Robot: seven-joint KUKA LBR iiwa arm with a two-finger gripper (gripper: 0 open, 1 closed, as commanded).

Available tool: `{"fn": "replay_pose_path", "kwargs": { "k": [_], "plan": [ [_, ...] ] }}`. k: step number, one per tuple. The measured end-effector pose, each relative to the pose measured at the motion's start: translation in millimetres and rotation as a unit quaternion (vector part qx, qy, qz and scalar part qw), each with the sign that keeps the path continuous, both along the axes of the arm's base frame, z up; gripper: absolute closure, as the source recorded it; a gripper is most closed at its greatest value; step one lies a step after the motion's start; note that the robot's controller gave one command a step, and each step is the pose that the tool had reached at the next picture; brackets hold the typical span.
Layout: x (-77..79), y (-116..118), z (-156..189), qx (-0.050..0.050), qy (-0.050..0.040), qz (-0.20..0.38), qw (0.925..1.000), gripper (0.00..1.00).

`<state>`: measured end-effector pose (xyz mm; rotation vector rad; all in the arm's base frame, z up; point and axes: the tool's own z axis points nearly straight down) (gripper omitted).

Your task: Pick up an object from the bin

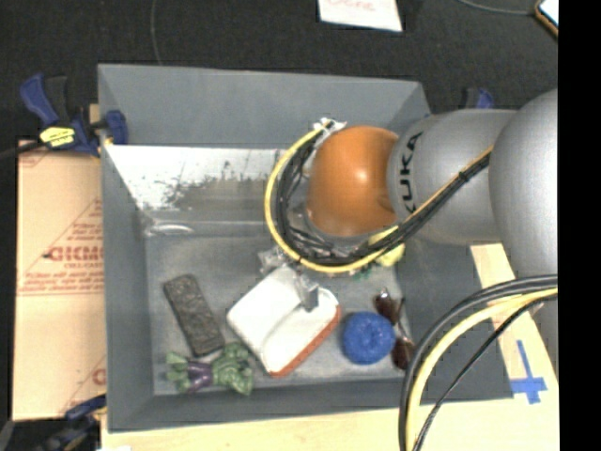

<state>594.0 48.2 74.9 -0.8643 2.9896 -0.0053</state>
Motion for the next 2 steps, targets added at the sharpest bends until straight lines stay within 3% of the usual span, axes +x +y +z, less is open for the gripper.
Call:
{"fn": "replay_pose_path", "kwargs": {
  "k": [2],
  "plan": [
    [-2.1, -1, 56, -0.001, 0.0033, -0.002, 1.0000, 1.00]
  ]
}}
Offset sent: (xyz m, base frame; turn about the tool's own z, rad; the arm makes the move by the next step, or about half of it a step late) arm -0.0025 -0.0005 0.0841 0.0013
